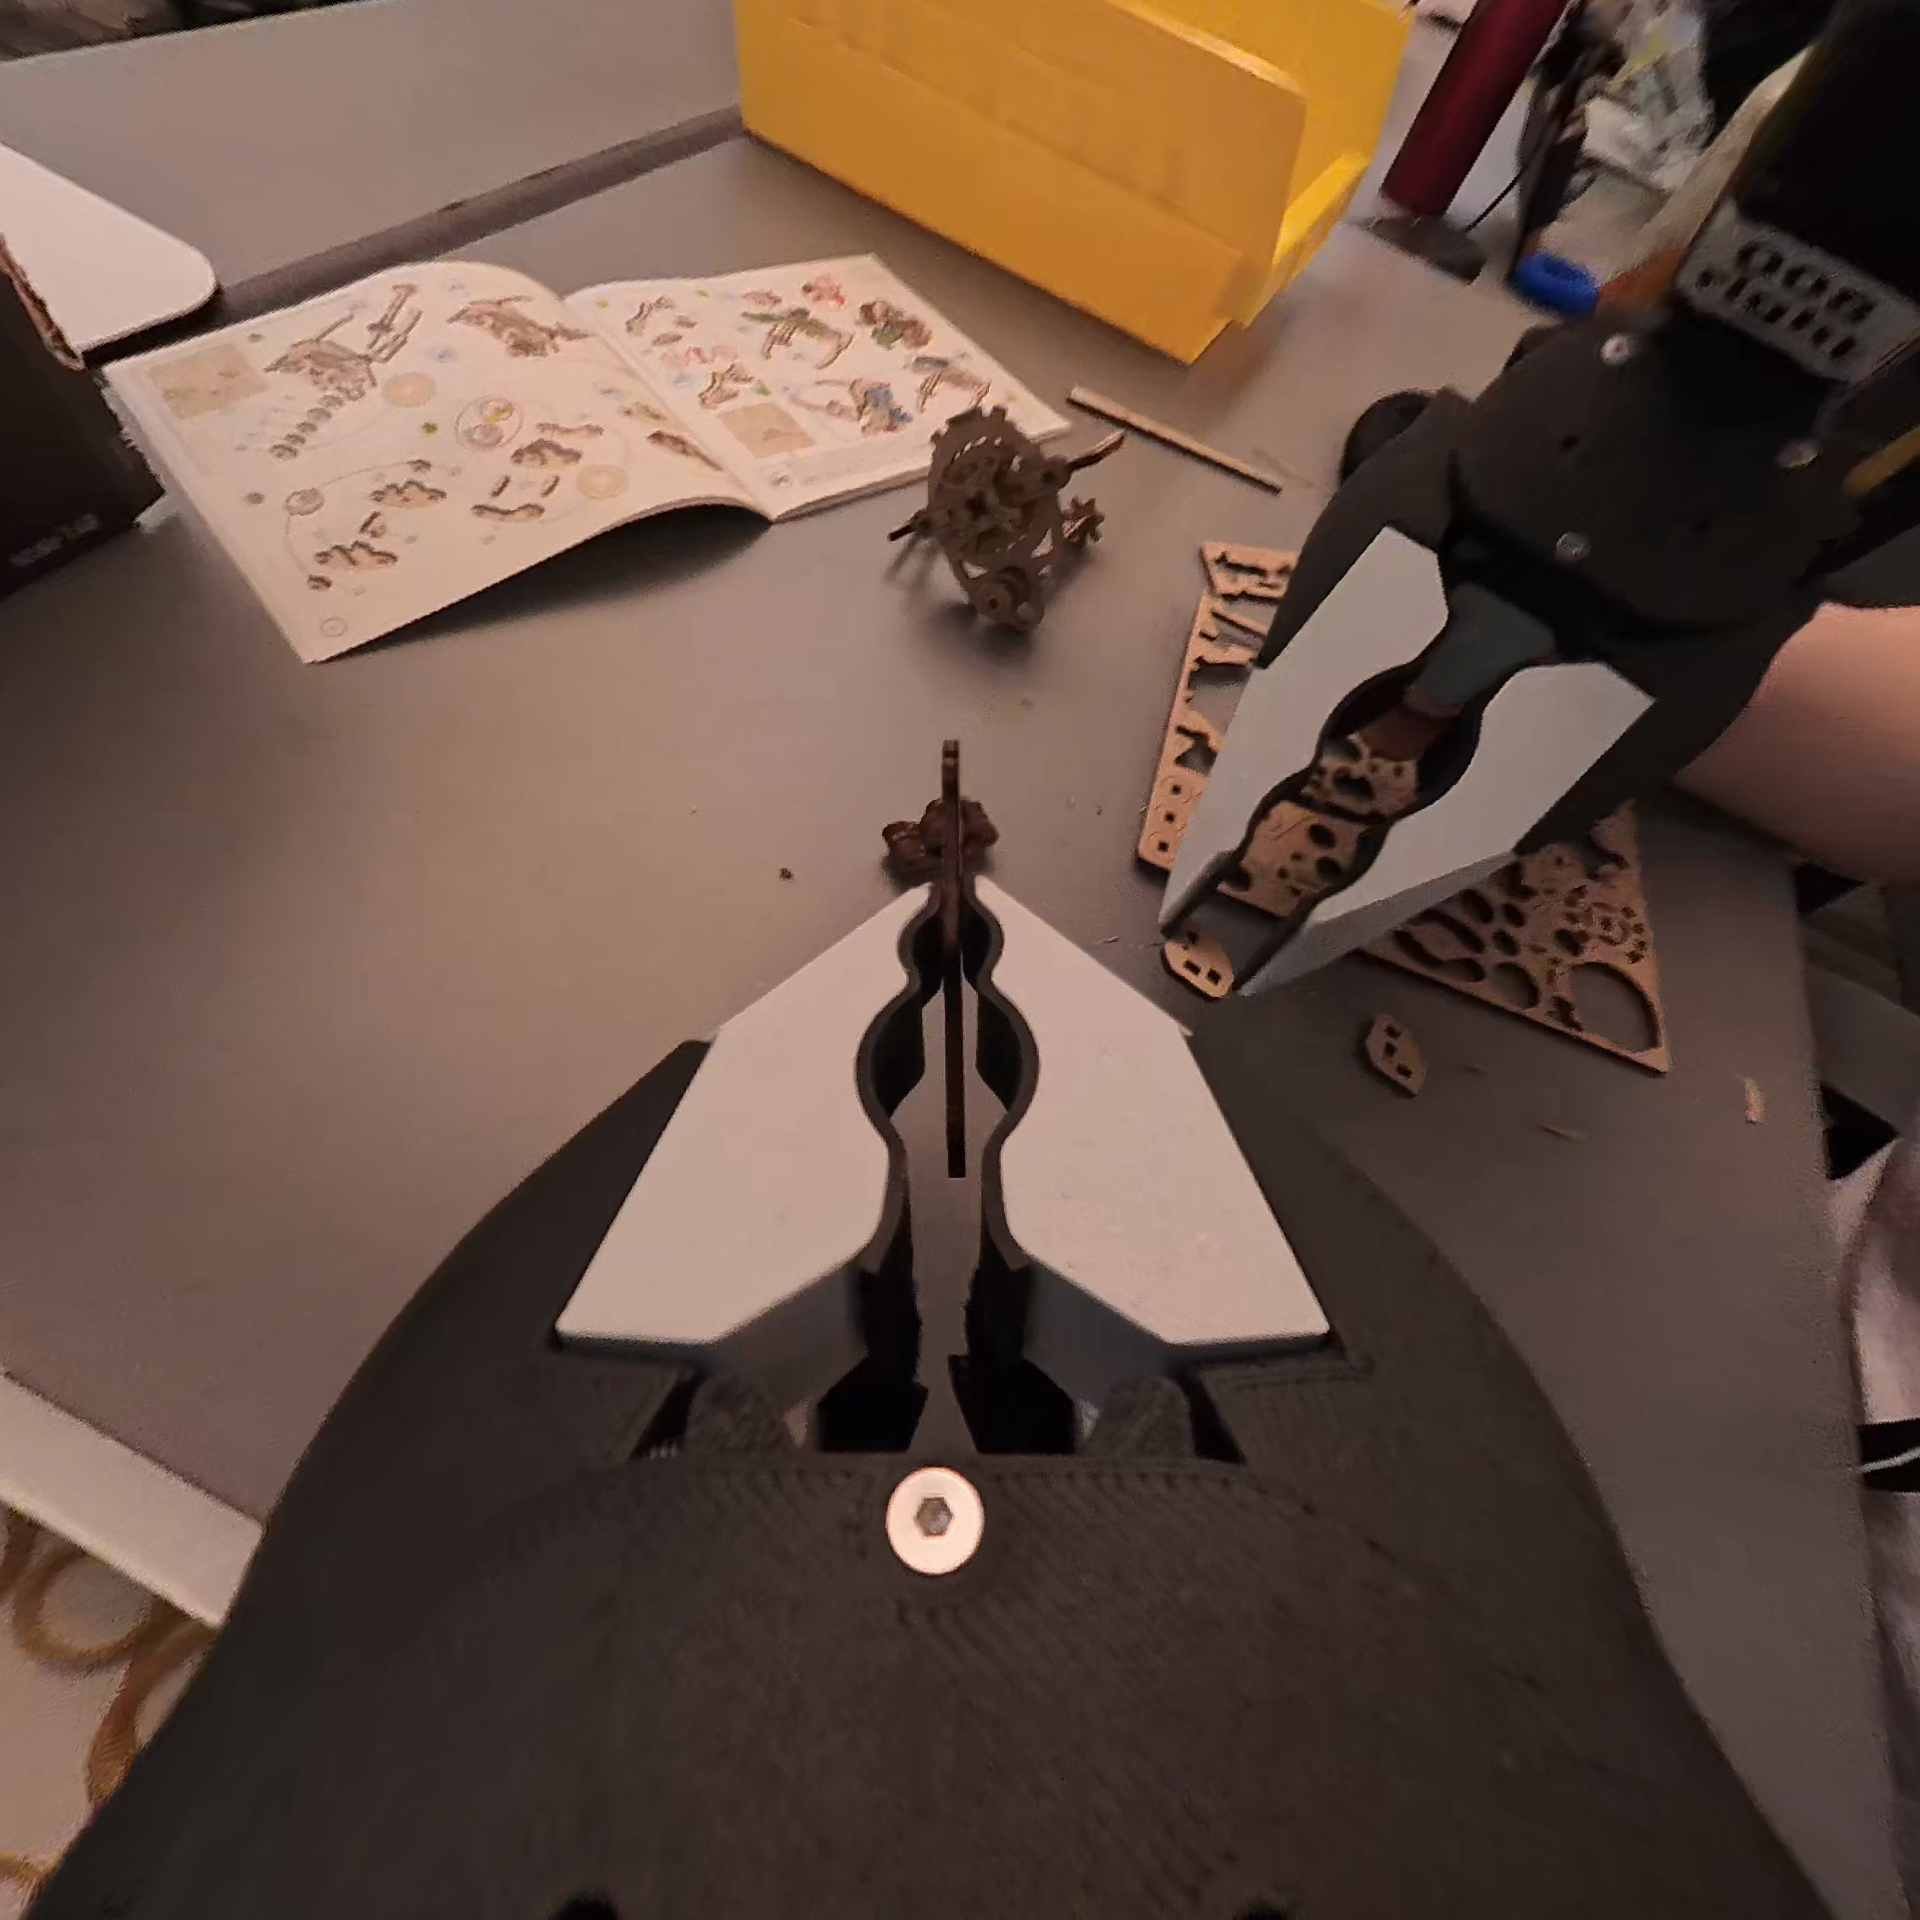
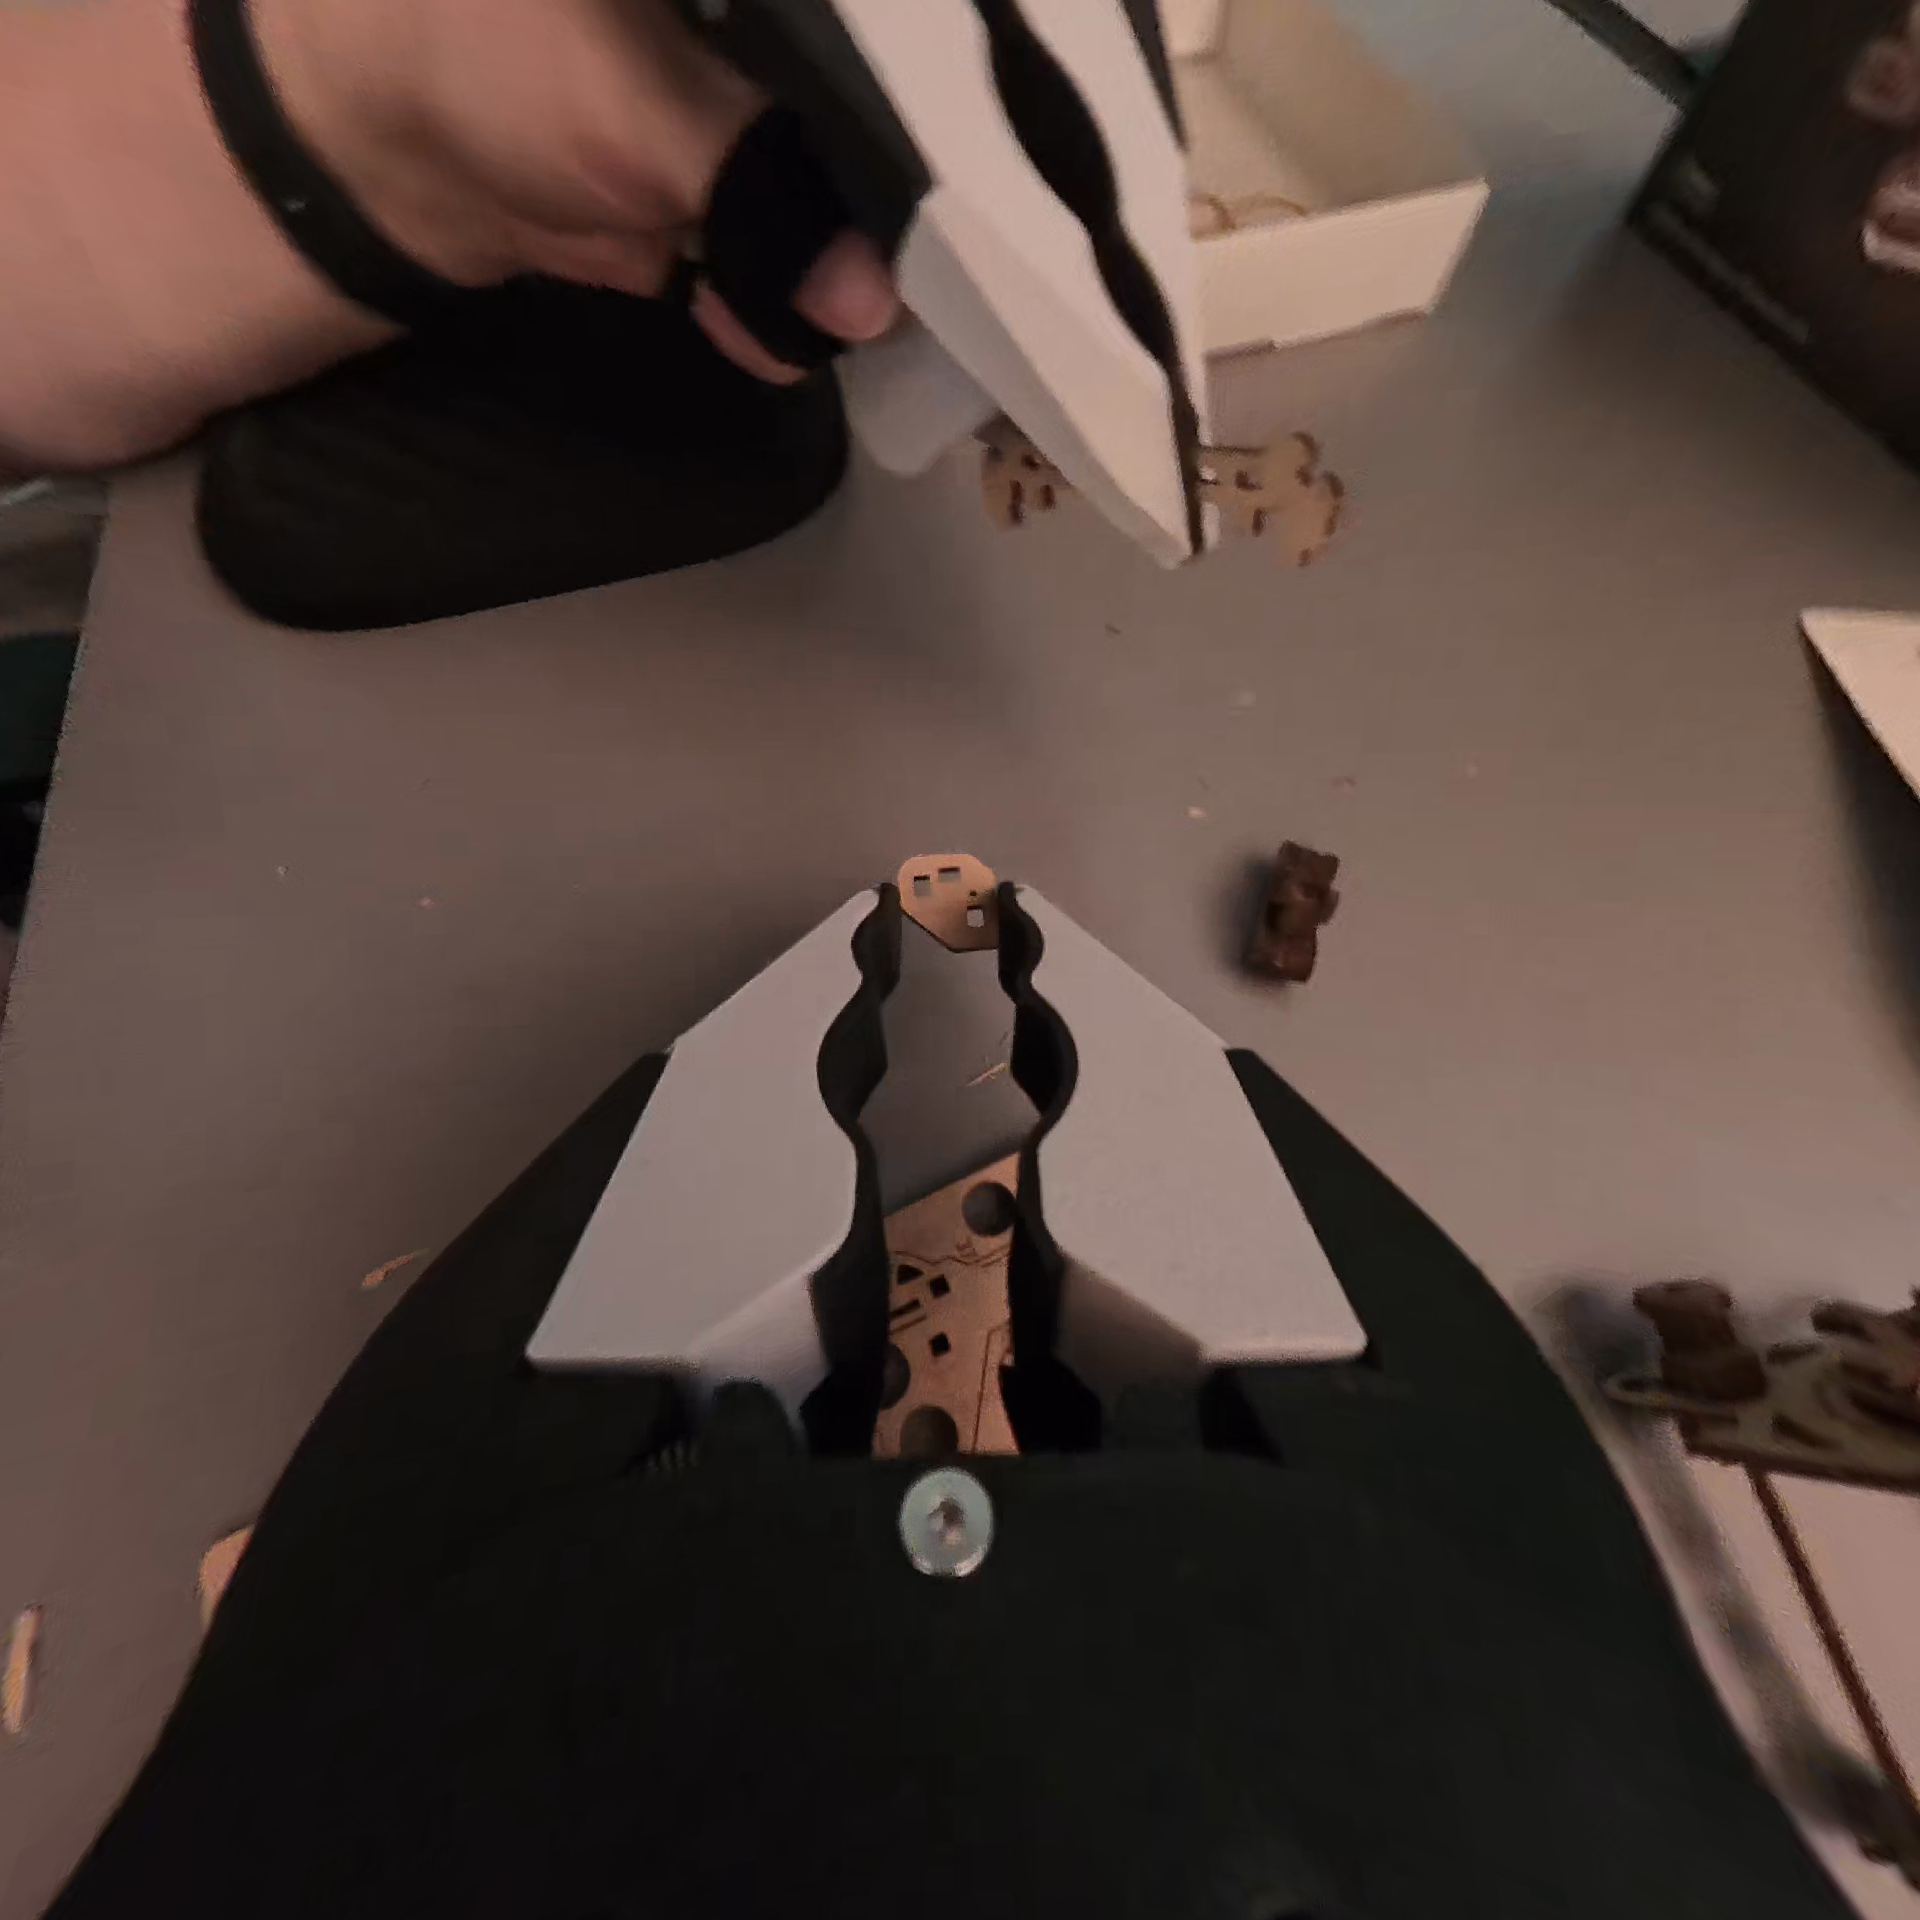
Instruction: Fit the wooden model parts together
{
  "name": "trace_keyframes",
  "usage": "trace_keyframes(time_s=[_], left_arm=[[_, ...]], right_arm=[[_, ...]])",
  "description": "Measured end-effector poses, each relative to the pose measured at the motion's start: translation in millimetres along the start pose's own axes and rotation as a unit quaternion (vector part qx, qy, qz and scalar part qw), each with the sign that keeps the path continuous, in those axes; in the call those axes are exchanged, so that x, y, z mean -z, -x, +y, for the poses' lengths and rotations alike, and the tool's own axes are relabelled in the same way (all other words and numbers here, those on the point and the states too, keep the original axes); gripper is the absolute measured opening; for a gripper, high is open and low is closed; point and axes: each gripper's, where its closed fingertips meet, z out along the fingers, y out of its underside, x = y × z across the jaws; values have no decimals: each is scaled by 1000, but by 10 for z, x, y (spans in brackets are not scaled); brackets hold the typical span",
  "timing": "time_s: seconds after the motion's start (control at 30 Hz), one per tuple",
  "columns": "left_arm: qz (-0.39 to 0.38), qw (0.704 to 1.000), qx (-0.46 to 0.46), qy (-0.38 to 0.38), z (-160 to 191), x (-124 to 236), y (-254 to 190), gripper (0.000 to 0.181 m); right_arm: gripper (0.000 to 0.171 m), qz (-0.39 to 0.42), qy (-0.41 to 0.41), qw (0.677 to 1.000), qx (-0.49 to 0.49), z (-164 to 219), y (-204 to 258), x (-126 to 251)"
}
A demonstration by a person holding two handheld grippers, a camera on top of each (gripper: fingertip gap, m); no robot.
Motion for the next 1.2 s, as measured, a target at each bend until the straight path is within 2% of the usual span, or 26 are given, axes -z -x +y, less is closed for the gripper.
trace_keyframes(time_s=[0.1,0.5,1.2], left_arm=[[-20,999,-21,23,71,-34,20,0],[-28,999,-26,31,97,-44,27,0],[-24,999,-25,35,117,-65,15,0]], right_arm=[[17,4,11,999,-46,57,-15,-56],[17,-4,40,997,-66,178,38,-150],[24,-25,40,998,-41,205,-16,-9]])
